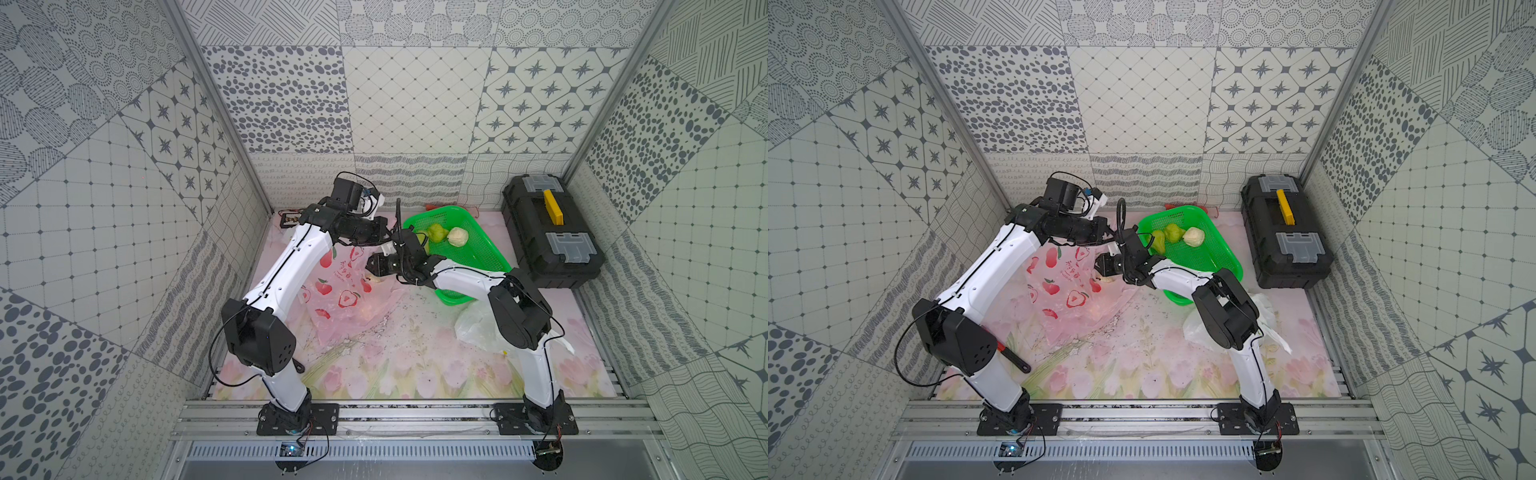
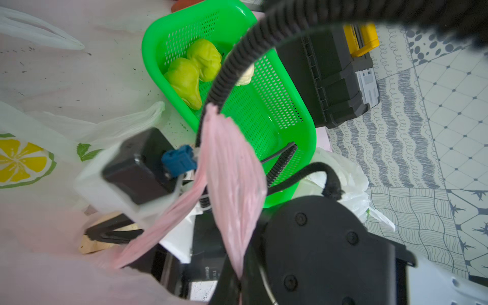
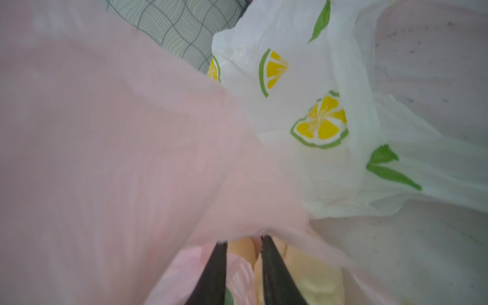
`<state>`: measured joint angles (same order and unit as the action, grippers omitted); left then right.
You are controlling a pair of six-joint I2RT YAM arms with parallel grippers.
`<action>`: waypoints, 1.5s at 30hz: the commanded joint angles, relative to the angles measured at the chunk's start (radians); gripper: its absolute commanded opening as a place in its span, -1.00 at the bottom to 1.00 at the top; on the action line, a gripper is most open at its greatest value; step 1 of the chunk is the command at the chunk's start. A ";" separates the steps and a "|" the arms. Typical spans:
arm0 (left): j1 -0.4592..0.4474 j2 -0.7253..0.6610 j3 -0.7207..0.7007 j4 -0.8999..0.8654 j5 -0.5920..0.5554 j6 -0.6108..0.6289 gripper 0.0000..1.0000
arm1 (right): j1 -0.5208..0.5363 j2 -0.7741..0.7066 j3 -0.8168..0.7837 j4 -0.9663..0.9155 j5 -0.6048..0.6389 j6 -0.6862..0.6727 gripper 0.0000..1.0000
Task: Place the pears into plastic bags & tie knots
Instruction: Place the pear in the plastic bag, then adjust the basket at the center of the board, then adjust the plastic bag at the center of the board.
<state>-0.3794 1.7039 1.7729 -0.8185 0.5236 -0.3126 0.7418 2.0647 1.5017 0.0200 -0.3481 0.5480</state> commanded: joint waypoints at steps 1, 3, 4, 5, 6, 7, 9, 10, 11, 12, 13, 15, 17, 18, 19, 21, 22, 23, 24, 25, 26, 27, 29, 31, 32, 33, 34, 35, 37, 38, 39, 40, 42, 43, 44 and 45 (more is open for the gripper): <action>0.038 -0.042 -0.045 0.094 -0.002 -0.031 -1.00 | -0.060 -0.147 -0.049 -0.102 -0.032 0.030 -0.21; 0.039 -0.046 -0.050 0.095 0.002 -0.028 -1.00 | -0.065 -0.205 -0.054 -0.259 -0.001 0.040 0.05; 0.039 -0.048 -0.057 0.095 0.006 -0.029 -1.00 | -0.065 -0.229 -0.051 -0.359 0.033 0.061 0.12; 0.039 -0.053 -0.063 0.100 0.007 -0.030 -1.00 | -0.065 -0.255 -0.057 -0.435 0.055 0.099 0.18; 0.039 -0.058 -0.072 0.105 0.008 -0.030 -1.00 | -0.064 -0.281 -0.076 -0.482 0.082 0.140 0.21; 0.039 -0.067 -0.084 0.108 0.003 -0.029 -1.00 | -0.063 -0.315 -0.114 -0.507 0.105 0.197 0.25; 0.039 -0.082 -0.108 0.122 -0.002 -0.028 -1.00 | -0.064 -0.360 -0.189 -0.483 0.102 0.274 0.31; 0.039 -0.086 -0.117 0.126 -0.002 -0.029 -1.00 | -0.063 -0.362 -0.200 -0.490 0.118 0.286 0.35; 0.039 -0.087 -0.123 0.129 0.001 -0.029 -1.00 | -0.068 -0.349 -0.197 -0.505 0.134 0.283 0.38; 0.039 -0.087 -0.126 0.133 0.005 -0.031 -1.00 | -0.077 -0.329 -0.185 -0.518 0.133 0.272 0.39; 0.039 -0.087 -0.127 0.133 0.009 -0.033 -1.00 | -0.087 -0.303 -0.163 -0.535 0.127 0.258 0.40; 0.039 -0.092 -0.124 0.128 0.015 -0.031 -1.00 | -0.113 -0.258 -0.127 -0.569 0.139 0.239 0.41; 0.038 -0.106 -0.123 0.118 0.012 -0.020 -1.00 | -0.151 -0.238 -0.114 -0.592 0.175 0.225 0.43; 0.039 -0.116 -0.126 0.115 0.006 -0.015 -1.00 | -0.175 -0.229 -0.111 -0.609 0.201 0.221 0.44; 0.038 -0.124 -0.132 0.113 0.001 -0.010 -1.00 | -0.198 -0.219 -0.099 -0.640 0.237 0.213 0.45; 0.040 -0.136 -0.143 0.112 0.000 -0.008 -1.00 | -0.226 -0.203 -0.062 -0.708 0.316 0.193 0.48; 0.040 -0.140 -0.149 0.116 0.001 -0.011 -1.00 | -0.232 -0.202 -0.048 -0.723 0.324 0.187 0.50; 0.040 -0.142 -0.153 0.119 0.003 -0.014 -1.00 | -0.228 -0.207 -0.043 -0.722 0.315 0.188 0.50; 0.040 -0.145 -0.157 0.126 0.007 -0.018 -1.00 | -0.215 -0.213 -0.044 -0.707 0.298 0.201 0.51; 0.041 -0.145 -0.162 0.132 0.010 -0.023 -1.00 | -0.196 -0.214 -0.041 -0.695 0.282 0.213 0.52; 0.040 -0.146 -0.163 0.135 0.012 -0.024 -1.00 | -0.177 -0.205 -0.032 -0.691 0.276 0.229 0.53; 0.041 -0.145 -0.164 0.137 0.013 -0.026 -1.00 | -0.158 -0.190 -0.022 -0.679 0.265 0.248 0.55; 0.040 -0.142 -0.164 0.141 0.016 -0.029 -1.00 | -0.141 -0.153 -0.007 -0.640 0.248 0.298 0.56; 0.040 -0.142 -0.163 0.139 0.018 -0.033 -1.00 | -0.141 -0.100 0.029 -0.611 0.255 0.343 0.57; 0.040 -0.144 -0.160 0.137 0.017 -0.031 -1.00 | -0.141 -0.076 0.057 -0.612 0.270 0.354 0.57; 0.040 -0.146 -0.159 0.133 0.015 -0.028 -1.00 | -0.140 -0.047 0.087 -0.613 0.281 0.363 0.57; 0.041 -0.149 -0.158 0.127 0.012 -0.027 -1.00 | -0.138 -0.018 0.125 -0.624 0.286 0.368 0.56; 0.040 -0.152 -0.155 0.122 0.010 -0.024 -1.00 | -0.136 0.004 0.155 -0.629 0.282 0.370 0.56; 0.040 -0.159 -0.160 0.118 0.006 -0.022 -1.00 | -0.130 0.055 0.203 -0.622 0.267 0.376 0.52; 0.040 -0.162 -0.166 0.117 0.002 -0.023 -1.00 | -0.130 0.078 0.221 -0.620 0.253 0.379 0.49; 0.040 -0.169 -0.172 0.123 -0.004 -0.025 -1.00 | -0.131 0.103 0.243 -0.621 0.233 0.381 0.42; 0.040 -0.175 -0.180 0.128 -0.011 -0.028 -1.00 | -0.131 0.123 0.256 -0.617 0.216 0.384 0.30; 0.040 -0.185 -0.188 0.131 -0.024 -0.031 -1.00 | -0.129 0.132 0.250 -0.579 0.186 0.381 0.03; 0.042 -0.193 -0.189 0.130 -0.033 -0.031 -1.00 | -0.129 0.114 0.225 -0.531 0.175 0.373 -0.19; 0.042 -0.200 -0.191 0.126 -0.043 -0.030 -1.00 | -0.126 0.088 0.198 -0.486 0.175 0.349 -0.39; 0.043 -0.211 -0.191 0.120 -0.061 -0.028 -1.00 | -0.120 0.047 0.169 -0.439 0.191 0.308 -0.57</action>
<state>-0.3439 1.5269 1.5887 -0.7219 0.5110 -0.3408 0.6132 2.1807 1.7031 -0.5480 -0.1440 0.8867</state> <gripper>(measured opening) 0.047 0.256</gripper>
